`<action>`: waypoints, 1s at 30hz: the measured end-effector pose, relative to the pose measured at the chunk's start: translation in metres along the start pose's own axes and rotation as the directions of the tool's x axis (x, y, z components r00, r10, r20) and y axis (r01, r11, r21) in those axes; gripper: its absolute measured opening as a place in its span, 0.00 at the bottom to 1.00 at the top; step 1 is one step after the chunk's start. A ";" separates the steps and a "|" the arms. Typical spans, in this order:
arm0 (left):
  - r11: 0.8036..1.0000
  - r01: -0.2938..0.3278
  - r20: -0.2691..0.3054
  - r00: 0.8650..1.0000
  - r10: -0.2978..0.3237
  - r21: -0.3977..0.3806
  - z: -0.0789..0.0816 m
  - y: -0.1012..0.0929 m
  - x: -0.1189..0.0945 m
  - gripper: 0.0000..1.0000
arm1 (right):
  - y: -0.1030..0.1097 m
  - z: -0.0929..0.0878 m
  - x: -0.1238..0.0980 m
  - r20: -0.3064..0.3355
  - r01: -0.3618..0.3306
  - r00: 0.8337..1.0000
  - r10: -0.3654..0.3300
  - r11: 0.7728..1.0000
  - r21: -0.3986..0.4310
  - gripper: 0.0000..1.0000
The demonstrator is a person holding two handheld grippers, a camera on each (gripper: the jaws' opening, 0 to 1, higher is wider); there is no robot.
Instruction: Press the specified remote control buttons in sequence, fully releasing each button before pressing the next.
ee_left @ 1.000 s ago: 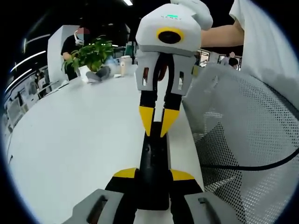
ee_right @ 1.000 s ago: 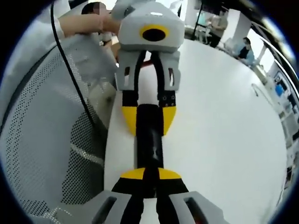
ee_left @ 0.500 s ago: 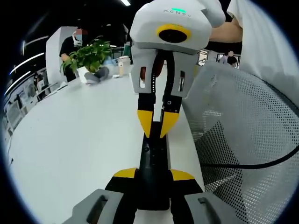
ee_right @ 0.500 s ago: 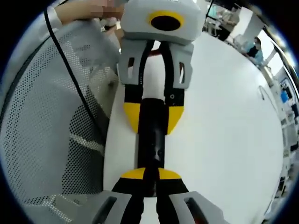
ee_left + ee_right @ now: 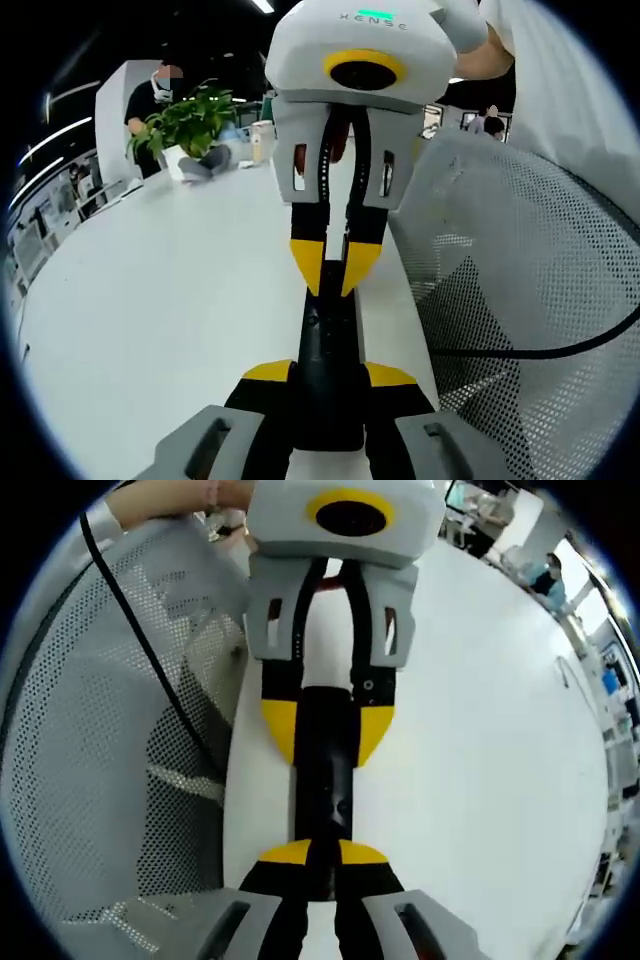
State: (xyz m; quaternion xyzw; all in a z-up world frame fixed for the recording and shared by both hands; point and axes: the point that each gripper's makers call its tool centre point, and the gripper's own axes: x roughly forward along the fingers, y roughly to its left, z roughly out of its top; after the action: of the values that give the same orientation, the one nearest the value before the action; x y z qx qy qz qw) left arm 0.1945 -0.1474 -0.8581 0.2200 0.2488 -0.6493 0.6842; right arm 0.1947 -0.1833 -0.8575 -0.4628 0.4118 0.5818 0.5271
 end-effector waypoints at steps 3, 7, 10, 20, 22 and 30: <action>1.000 -0.001 -0.001 1.000 0.001 -0.004 0.000 0.000 0.000 0.24 | -0.001 0.000 0.000 -0.027 -0.030 0.999 0.031 0.999 0.025 0.04; 1.000 -0.001 0.006 1.000 0.001 -0.011 0.000 0.000 0.000 0.24 | 0.001 -0.002 0.000 -0.035 -0.025 0.999 0.025 1.000 0.009 0.04; 1.000 -0.002 0.004 1.000 0.002 -0.007 0.000 0.000 0.000 0.24 | 0.003 -0.002 0.000 -0.028 -0.006 1.000 0.005 0.999 -0.031 0.05; 1.000 -0.002 0.007 1.000 0.002 -0.011 0.000 0.000 0.000 0.24 | 0.000 -0.001 -0.003 0.033 0.007 0.999 -0.007 1.000 0.000 0.04; 1.000 -0.001 0.009 1.000 0.001 -0.012 0.000 0.001 0.000 0.24 | 0.000 -0.002 -0.004 0.044 0.010 0.999 -0.010 1.000 0.000 0.04; 1.000 -0.001 0.010 1.000 0.001 -0.011 0.000 0.001 0.000 0.24 | -0.001 0.001 -0.005 0.146 0.030 0.988 -0.045 0.994 0.102 0.05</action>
State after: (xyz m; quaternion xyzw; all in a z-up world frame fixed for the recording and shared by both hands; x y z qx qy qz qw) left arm 0.1950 -0.1473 -0.8577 0.2129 0.2489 -0.6488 0.6869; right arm 0.1952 -0.1835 -0.8529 -0.3991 0.3911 0.5834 0.5895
